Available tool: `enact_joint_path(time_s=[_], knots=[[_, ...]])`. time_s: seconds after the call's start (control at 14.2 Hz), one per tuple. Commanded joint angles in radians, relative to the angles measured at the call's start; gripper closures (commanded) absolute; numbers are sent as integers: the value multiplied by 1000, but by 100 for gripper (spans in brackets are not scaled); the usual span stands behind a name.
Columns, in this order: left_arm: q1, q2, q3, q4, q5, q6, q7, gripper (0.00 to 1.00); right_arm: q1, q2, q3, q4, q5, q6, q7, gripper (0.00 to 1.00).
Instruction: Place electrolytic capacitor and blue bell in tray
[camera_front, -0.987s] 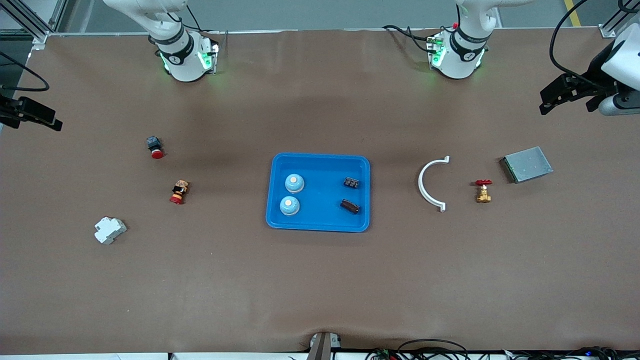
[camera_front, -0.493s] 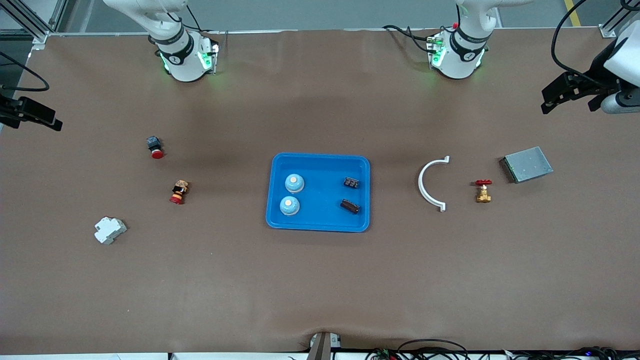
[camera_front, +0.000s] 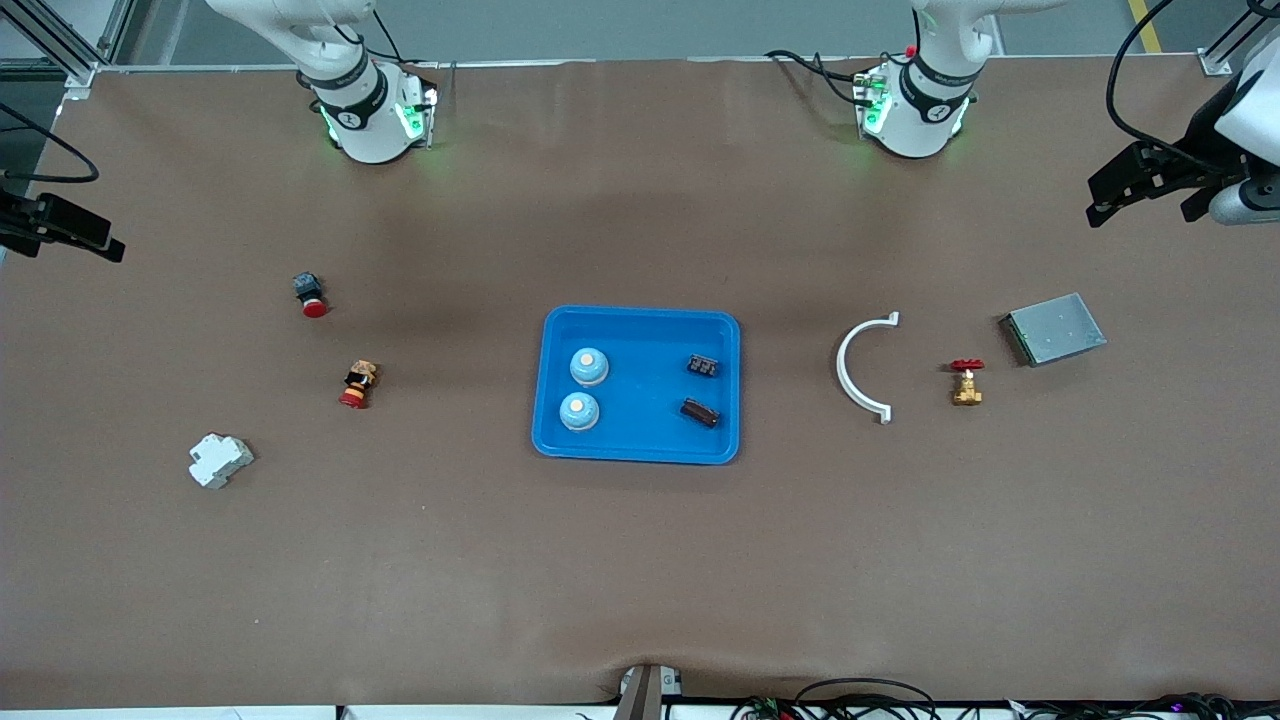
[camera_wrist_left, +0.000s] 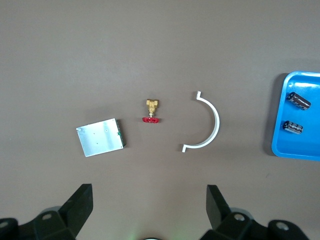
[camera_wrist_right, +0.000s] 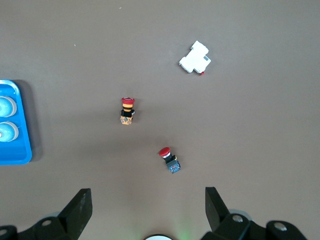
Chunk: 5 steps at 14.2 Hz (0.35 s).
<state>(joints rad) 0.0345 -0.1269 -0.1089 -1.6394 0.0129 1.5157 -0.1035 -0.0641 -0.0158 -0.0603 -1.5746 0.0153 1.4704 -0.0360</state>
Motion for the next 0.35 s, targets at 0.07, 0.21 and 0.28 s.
enact_joint_path(time_s=[0.07,0.21,0.28], knots=[[10,17,-8,38,-7,-38,22,0,-17,-3,14,8,0,-4,10,0],[10,17,-8,38,-8,-45,24,0,-17,-3,14,7,0,-7,8,0],[10,15,-8,38,-14,-46,24,0,-17,-3,14,7,0,-5,10,0]])
